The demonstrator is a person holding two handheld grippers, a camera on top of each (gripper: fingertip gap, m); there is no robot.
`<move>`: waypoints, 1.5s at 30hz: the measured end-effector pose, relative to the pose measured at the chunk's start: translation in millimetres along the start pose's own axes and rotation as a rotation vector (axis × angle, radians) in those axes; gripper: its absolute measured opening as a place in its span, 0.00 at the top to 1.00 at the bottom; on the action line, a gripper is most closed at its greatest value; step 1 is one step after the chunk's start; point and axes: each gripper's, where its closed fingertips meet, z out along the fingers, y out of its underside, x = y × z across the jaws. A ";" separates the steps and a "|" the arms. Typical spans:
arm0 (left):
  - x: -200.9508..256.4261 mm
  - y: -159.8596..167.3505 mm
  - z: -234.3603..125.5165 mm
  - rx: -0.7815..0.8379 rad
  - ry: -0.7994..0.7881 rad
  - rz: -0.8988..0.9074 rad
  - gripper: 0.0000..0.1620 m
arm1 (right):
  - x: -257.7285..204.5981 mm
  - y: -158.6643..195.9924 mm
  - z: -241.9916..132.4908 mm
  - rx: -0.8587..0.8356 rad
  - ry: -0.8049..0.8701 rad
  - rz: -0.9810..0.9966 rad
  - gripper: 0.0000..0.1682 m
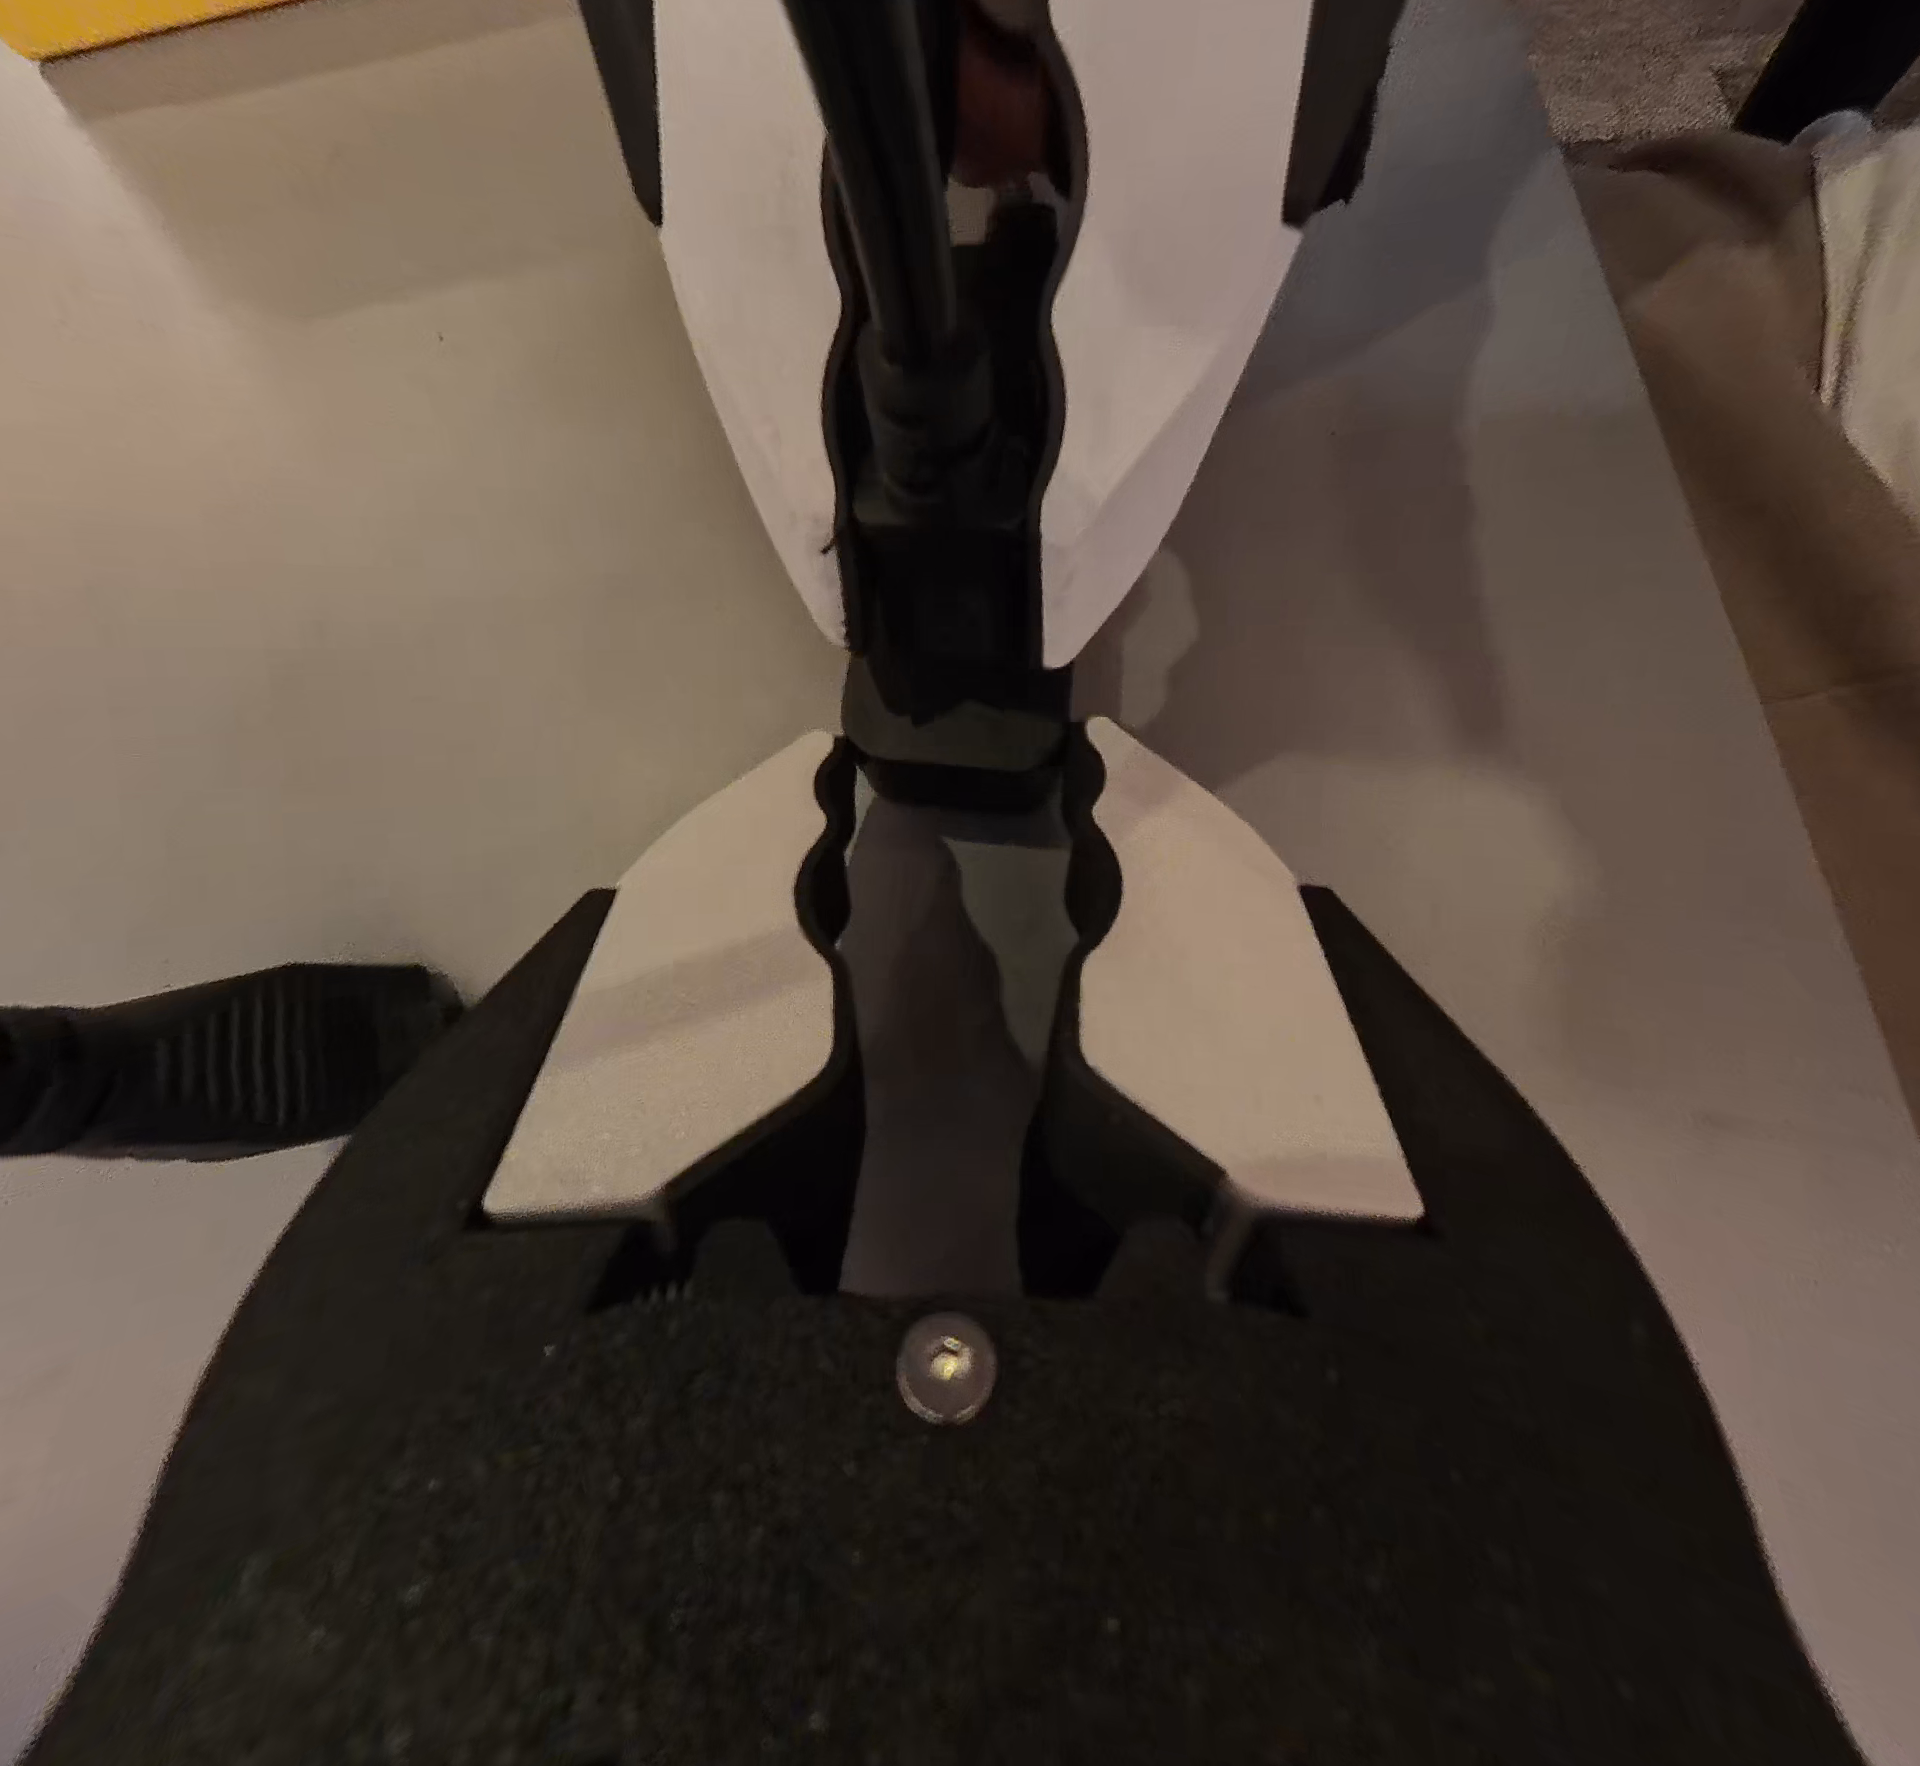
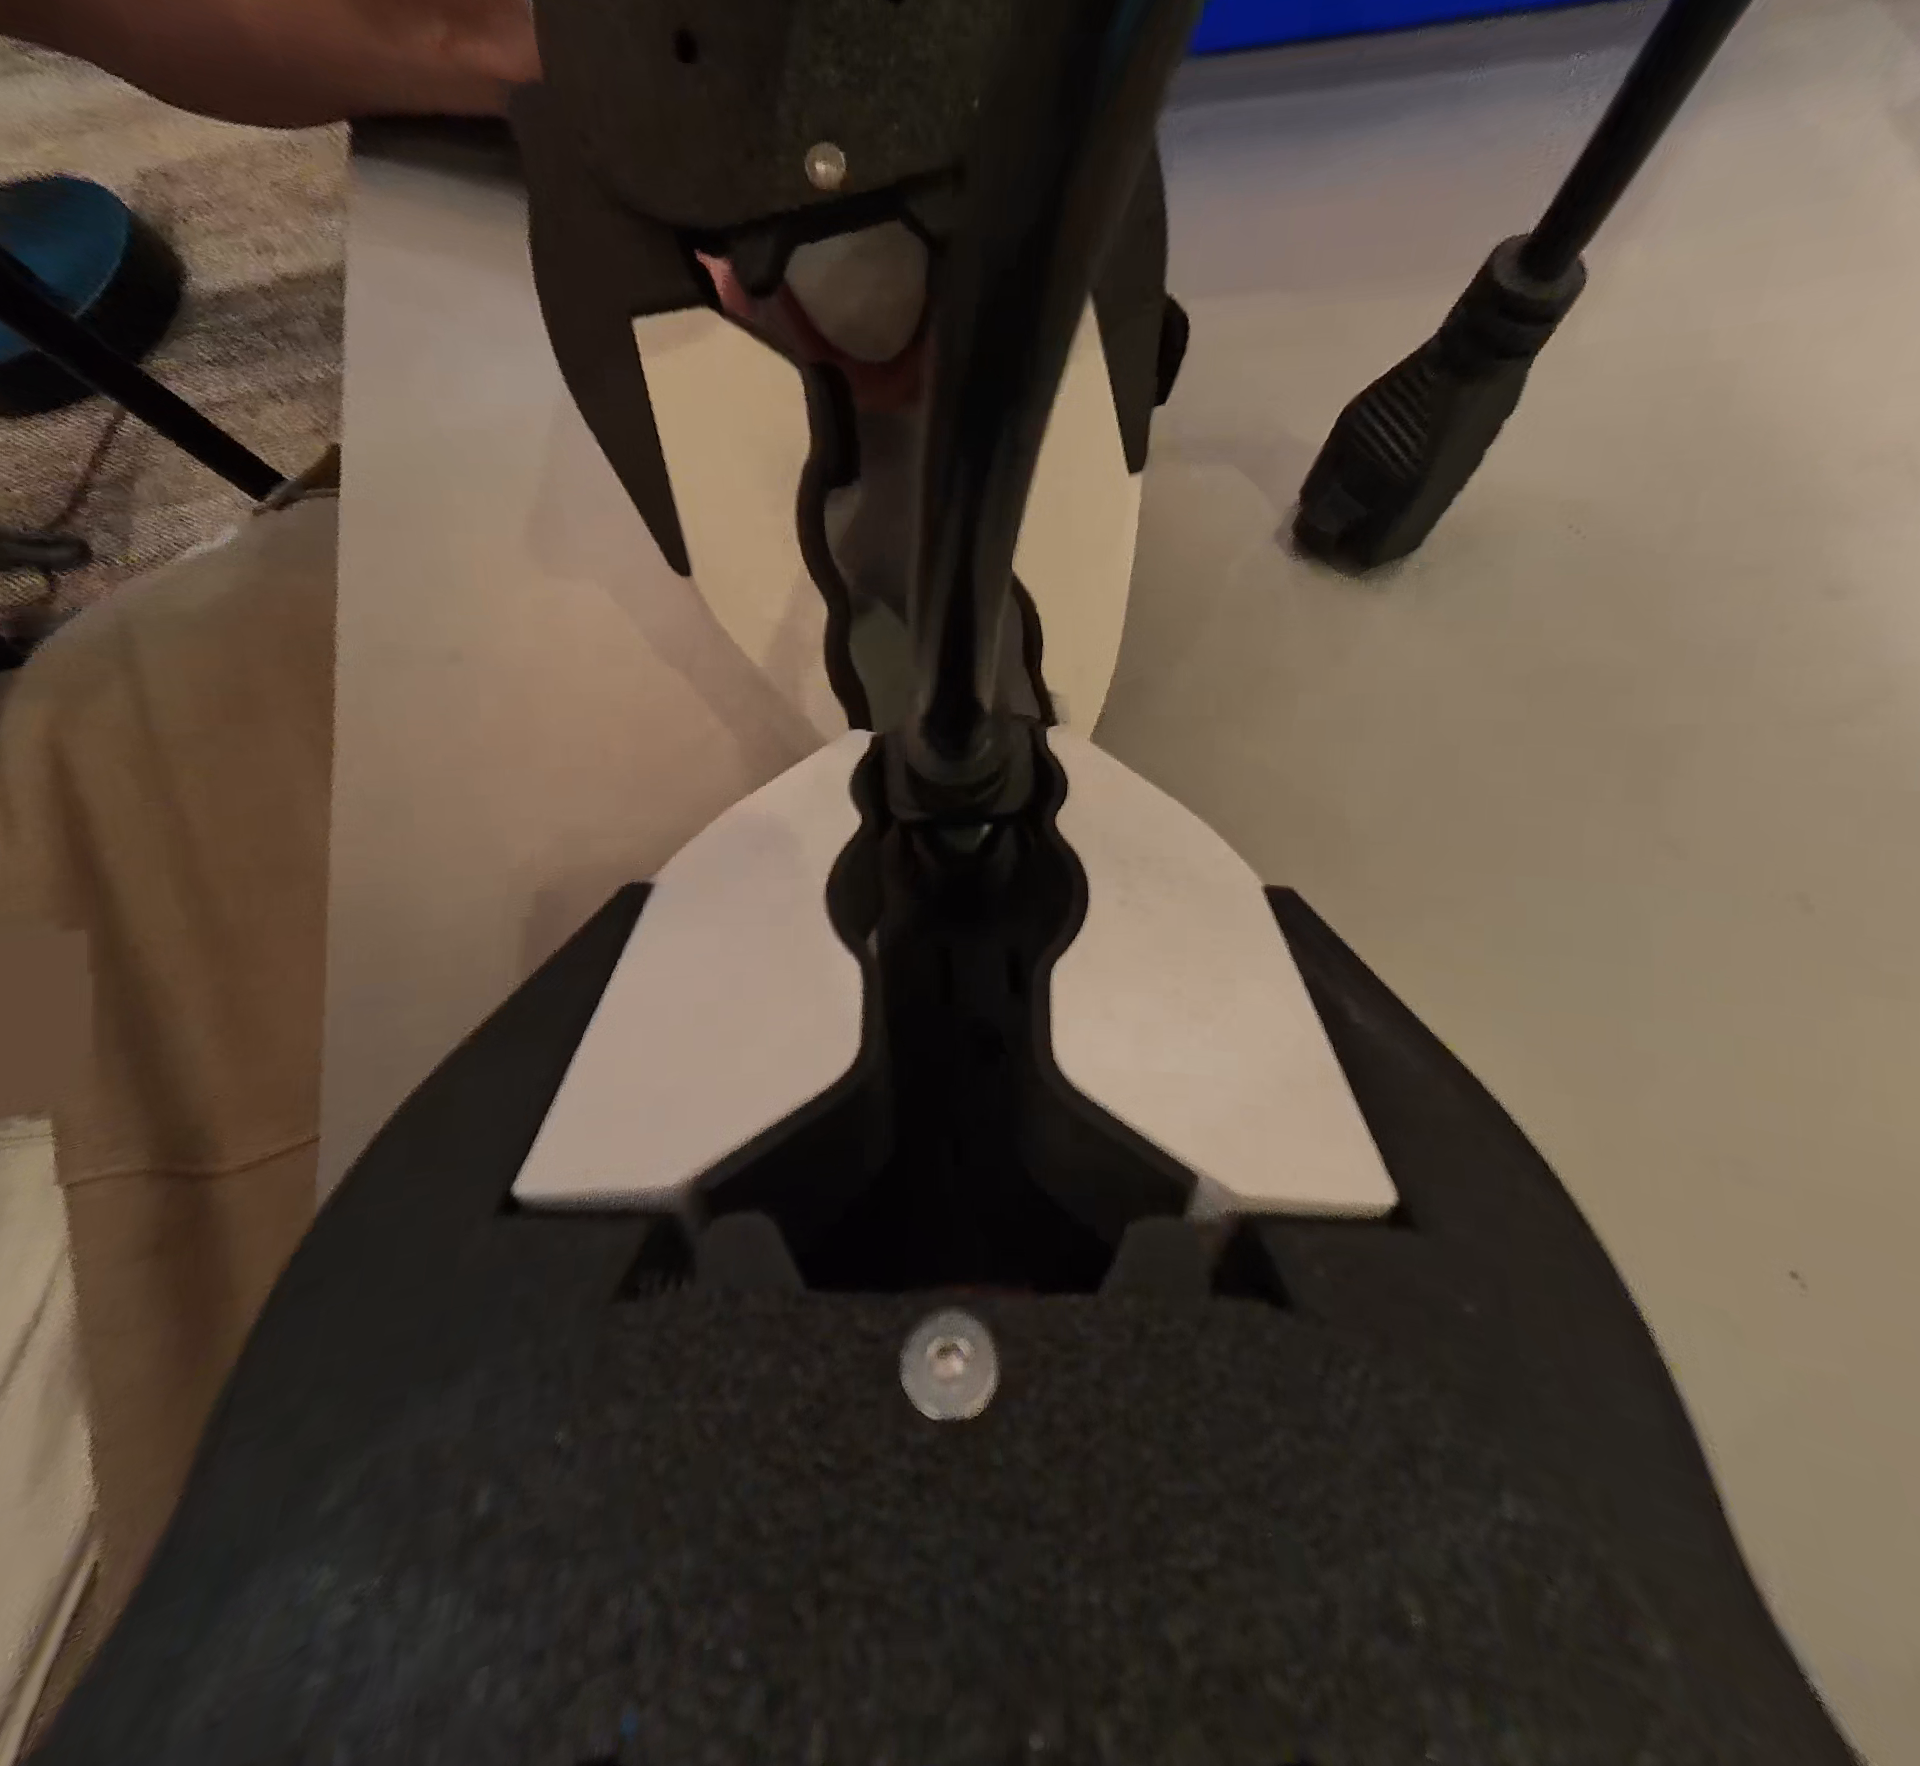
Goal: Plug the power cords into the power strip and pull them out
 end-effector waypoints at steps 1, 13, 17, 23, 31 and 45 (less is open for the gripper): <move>0.0 0.5 0.1 -0.004 0.001 -0.003 0.76 | 0.1 -0.6 -0.1 0.010 -0.006 0.007 0.85; -0.8 5.0 -1.0 -0.026 0.000 -0.004 0.76 | 4.0 1.4 -1.4 0.107 0.088 0.021 0.86; 1.0 3.6 0.3 -0.027 -0.011 0.014 0.76 | 3.0 -0.1 2.8 0.087 0.085 0.006 0.85; -1.0 -1.9 -3.2 0.020 -0.017 -0.001 0.76 | 3.8 -5.7 -1.3 0.145 0.049 0.023 0.86; 1.4 -4.7 -4.9 0.043 -0.029 0.015 0.76 | 2.1 -9.1 -7.0 0.203 -0.040 0.076 0.86; -3.2 4.2 -9.7 0.006 0.027 -0.056 0.76 | 5.6 -11.8 6.2 0.146 0.022 0.062 0.85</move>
